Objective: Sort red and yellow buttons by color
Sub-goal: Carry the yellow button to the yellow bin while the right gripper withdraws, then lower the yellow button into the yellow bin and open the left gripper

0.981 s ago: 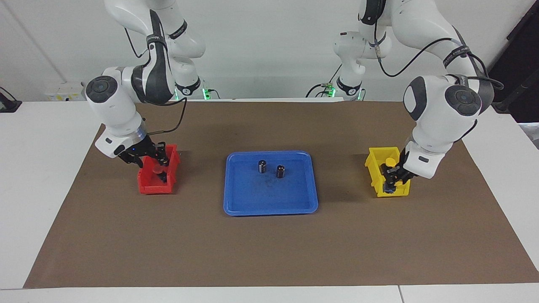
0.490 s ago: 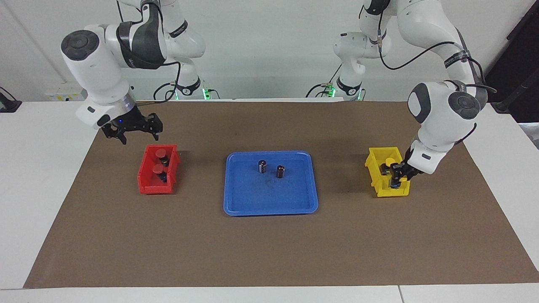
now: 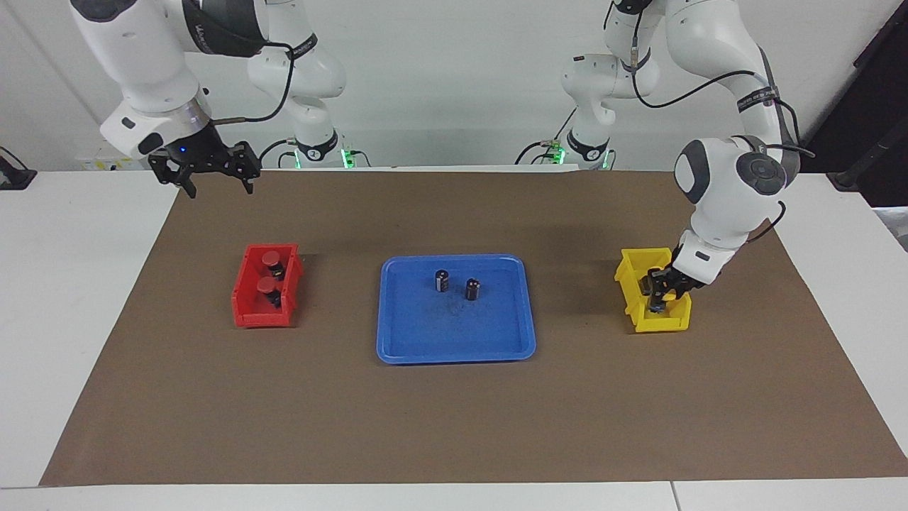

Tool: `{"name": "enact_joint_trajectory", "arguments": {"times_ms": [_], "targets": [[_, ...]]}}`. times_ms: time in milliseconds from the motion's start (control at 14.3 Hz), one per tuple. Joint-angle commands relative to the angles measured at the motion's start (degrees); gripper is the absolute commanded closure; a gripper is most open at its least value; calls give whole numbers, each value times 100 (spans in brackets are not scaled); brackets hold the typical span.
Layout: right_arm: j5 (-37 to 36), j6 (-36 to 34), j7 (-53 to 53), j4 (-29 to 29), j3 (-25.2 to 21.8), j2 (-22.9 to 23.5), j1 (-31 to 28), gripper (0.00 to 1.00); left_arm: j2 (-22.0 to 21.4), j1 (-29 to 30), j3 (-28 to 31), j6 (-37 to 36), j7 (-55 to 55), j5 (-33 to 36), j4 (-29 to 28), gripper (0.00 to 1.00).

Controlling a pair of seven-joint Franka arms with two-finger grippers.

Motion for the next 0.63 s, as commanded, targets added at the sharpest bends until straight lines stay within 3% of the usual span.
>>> {"name": "enact_joint_trajectory", "arguments": {"times_ms": [0,140,420,560], "targets": [[62,-511,-10,902,-249,535,56,0,-360,125,-37,449,203,-44,-586,99],[79,-450,-2,676,-1074,404,644,0,-370,152,-37,678,194,-44,-675,99],[62,-414,113,437,-1814,333,1225,0,-369,187,-37,880,177,-44,-780,99],[70,-406,130,358,-1869,298,1236,0,-361,187,-37,1179,168,-44,-903,98]]}}
